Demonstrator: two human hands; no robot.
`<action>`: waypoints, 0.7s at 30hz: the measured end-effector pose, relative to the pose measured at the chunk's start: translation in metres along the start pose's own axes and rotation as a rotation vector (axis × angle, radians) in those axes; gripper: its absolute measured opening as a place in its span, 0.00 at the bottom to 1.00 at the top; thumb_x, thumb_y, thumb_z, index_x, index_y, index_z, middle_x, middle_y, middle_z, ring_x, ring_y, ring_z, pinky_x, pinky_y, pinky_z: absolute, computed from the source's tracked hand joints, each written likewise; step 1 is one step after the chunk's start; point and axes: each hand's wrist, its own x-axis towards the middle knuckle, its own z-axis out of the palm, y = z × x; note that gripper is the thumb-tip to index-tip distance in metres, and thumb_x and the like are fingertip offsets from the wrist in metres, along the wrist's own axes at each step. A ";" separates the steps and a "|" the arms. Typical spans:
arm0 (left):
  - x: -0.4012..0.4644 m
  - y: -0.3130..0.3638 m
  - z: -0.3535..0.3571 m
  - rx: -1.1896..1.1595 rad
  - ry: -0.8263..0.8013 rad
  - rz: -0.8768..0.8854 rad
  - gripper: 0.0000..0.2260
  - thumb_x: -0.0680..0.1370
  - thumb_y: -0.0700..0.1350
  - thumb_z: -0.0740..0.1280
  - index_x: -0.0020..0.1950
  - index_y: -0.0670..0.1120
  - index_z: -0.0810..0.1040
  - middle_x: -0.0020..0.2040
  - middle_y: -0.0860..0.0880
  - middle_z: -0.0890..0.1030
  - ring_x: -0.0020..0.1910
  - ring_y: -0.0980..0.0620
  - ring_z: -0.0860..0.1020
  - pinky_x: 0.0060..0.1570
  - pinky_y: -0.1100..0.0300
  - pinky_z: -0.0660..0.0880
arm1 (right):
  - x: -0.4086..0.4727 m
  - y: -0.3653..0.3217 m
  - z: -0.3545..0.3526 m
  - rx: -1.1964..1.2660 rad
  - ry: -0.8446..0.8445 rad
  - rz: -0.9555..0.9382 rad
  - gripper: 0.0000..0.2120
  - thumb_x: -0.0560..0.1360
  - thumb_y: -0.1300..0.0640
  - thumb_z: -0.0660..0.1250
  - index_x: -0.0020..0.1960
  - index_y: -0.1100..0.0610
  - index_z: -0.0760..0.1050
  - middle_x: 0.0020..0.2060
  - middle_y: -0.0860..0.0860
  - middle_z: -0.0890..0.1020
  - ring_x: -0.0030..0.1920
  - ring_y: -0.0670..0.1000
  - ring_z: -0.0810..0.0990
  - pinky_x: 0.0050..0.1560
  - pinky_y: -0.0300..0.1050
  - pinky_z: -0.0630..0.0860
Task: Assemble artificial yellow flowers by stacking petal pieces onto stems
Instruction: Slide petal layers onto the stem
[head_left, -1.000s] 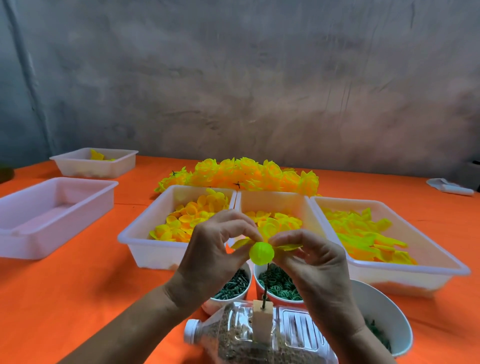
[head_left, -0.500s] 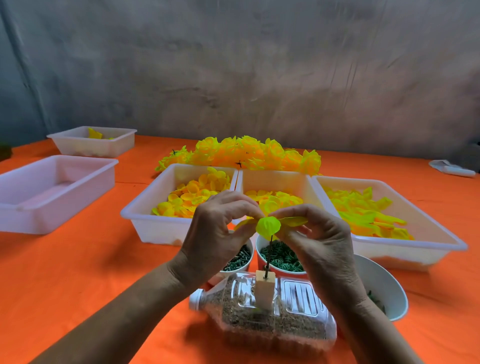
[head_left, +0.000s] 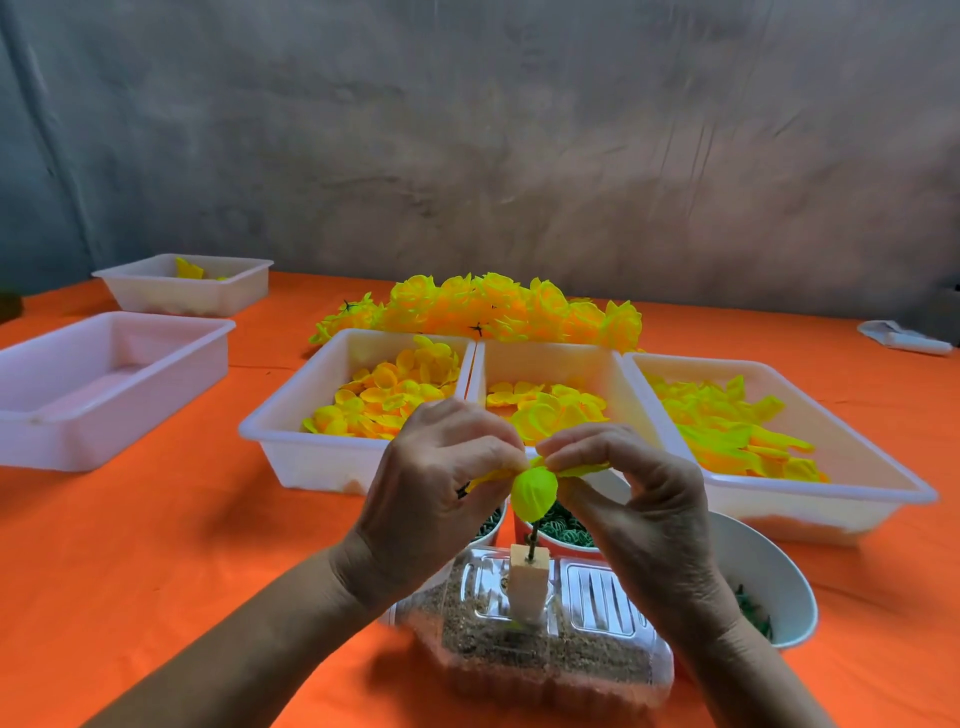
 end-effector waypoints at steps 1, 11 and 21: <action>0.000 0.000 0.001 0.009 0.005 0.010 0.02 0.70 0.38 0.73 0.38 0.40 0.83 0.40 0.47 0.82 0.41 0.47 0.80 0.42 0.50 0.74 | 0.000 0.000 0.000 -0.006 0.003 -0.005 0.09 0.64 0.70 0.76 0.37 0.57 0.81 0.39 0.49 0.84 0.46 0.51 0.82 0.48 0.45 0.77; 0.001 0.004 0.001 0.053 0.055 0.036 0.07 0.73 0.41 0.69 0.39 0.39 0.83 0.40 0.46 0.82 0.41 0.46 0.80 0.44 0.52 0.74 | -0.002 -0.001 0.000 -0.006 0.035 -0.058 0.03 0.65 0.64 0.72 0.36 0.58 0.80 0.38 0.50 0.84 0.45 0.52 0.82 0.47 0.48 0.77; -0.001 0.006 0.000 0.083 0.081 0.052 0.05 0.73 0.40 0.70 0.41 0.39 0.84 0.41 0.46 0.83 0.42 0.45 0.79 0.47 0.54 0.73 | -0.003 -0.004 0.000 -0.014 0.058 -0.095 0.06 0.65 0.65 0.72 0.38 0.55 0.80 0.38 0.49 0.83 0.45 0.52 0.82 0.47 0.45 0.77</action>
